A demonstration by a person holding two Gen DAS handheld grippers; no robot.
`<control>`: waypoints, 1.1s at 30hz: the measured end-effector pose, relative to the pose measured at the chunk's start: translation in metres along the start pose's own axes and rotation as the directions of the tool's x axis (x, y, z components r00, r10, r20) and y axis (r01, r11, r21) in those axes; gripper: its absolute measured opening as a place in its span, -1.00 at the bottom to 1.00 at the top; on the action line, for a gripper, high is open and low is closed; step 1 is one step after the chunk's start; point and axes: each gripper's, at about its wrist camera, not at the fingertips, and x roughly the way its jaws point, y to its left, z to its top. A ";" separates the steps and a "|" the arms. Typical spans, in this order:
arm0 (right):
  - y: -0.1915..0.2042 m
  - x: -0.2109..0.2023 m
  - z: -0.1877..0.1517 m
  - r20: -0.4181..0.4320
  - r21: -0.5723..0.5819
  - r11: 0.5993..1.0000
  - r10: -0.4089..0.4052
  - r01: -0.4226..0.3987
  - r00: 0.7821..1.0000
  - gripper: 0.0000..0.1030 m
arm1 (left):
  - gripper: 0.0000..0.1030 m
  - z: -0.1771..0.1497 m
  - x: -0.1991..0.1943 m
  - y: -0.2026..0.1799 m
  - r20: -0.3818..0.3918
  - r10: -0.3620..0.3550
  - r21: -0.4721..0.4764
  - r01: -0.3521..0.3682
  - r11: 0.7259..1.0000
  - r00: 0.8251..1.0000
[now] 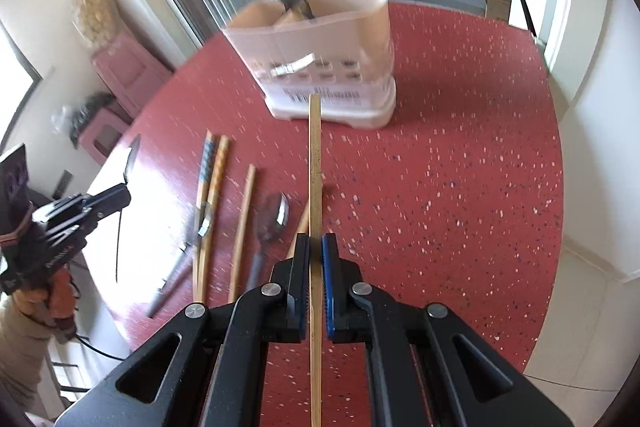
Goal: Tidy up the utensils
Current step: 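Lift the spoon and chopstick and carry both over the pink holder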
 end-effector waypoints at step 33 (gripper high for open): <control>-0.017 -0.027 0.210 0.444 0.102 0.994 -0.011 -0.039 0.896 -0.87 | -0.20 0.210 0.073 -0.007 0.380 -0.032 -0.170 0.104 0.980 0.924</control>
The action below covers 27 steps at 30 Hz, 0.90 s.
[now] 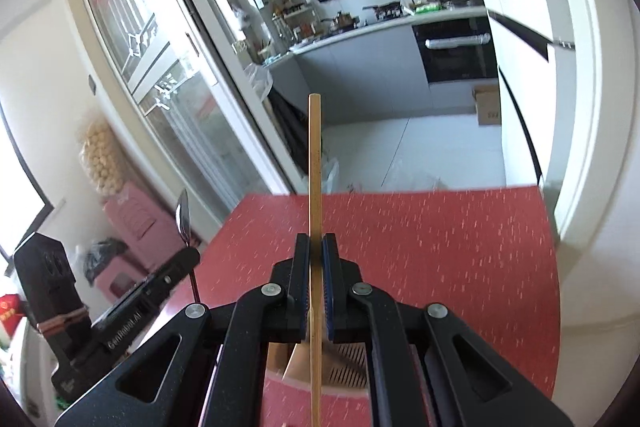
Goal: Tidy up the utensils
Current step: 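Lift the spoon and chopstick and carry both over the pink holder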
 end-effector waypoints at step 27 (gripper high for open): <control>0.028 0.043 -0.083 0.191 -0.338 0.929 -0.086 0.147 0.978 -0.88 | -0.20 -0.069 0.025 -0.014 0.088 0.056 0.185 -0.072 0.980 0.995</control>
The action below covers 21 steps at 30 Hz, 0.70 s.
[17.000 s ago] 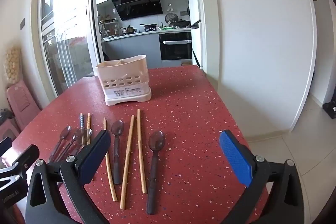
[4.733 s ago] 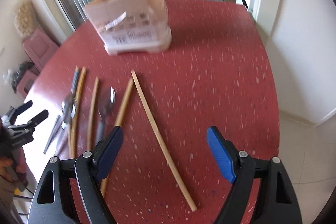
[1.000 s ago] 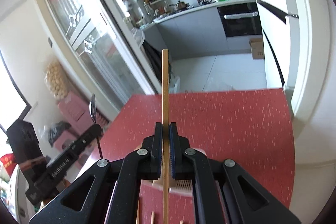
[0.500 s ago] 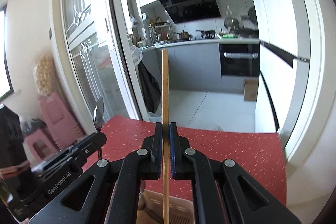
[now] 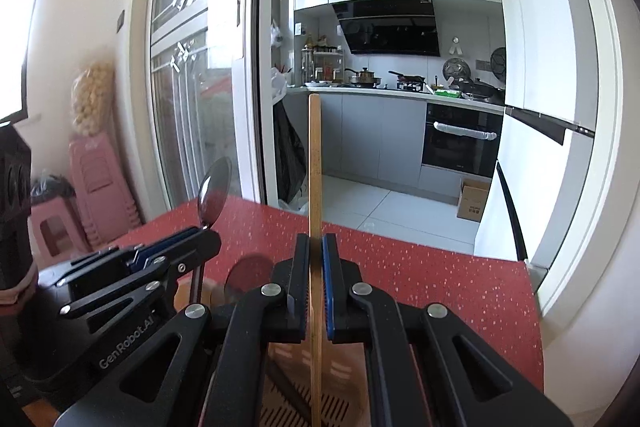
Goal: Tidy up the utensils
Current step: 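Lift the spoon and chopstick and carry both over the pink holder, then open the left tool and the right tool to drop spoon and chopstick into the holder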
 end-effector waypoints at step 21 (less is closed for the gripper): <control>0.015 0.013 -0.006 -0.094 -0.107 0.993 0.036 -0.046 0.995 -0.87 | -0.20 -0.003 -0.014 0.009 -0.063 0.052 0.008 -0.052 0.999 0.997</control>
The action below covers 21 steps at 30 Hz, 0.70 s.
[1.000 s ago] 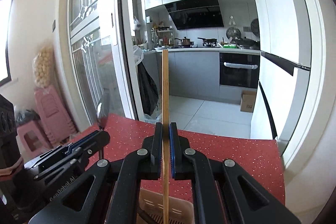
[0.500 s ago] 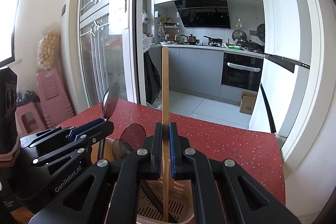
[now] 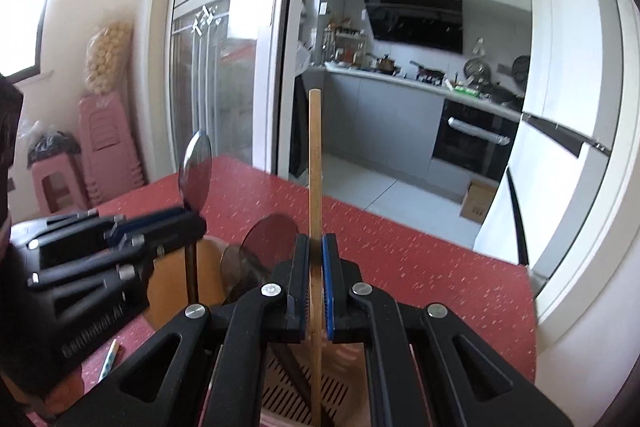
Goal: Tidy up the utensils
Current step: 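Open the left tool and the right tool to drop spoon and chopstick into the holder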
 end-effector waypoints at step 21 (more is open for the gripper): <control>-0.049 -0.048 -0.006 -0.032 0.300 0.953 0.062 -0.050 0.998 -0.04 | -0.19 0.005 -0.012 -0.012 -0.054 0.030 0.076 -0.026 0.997 0.998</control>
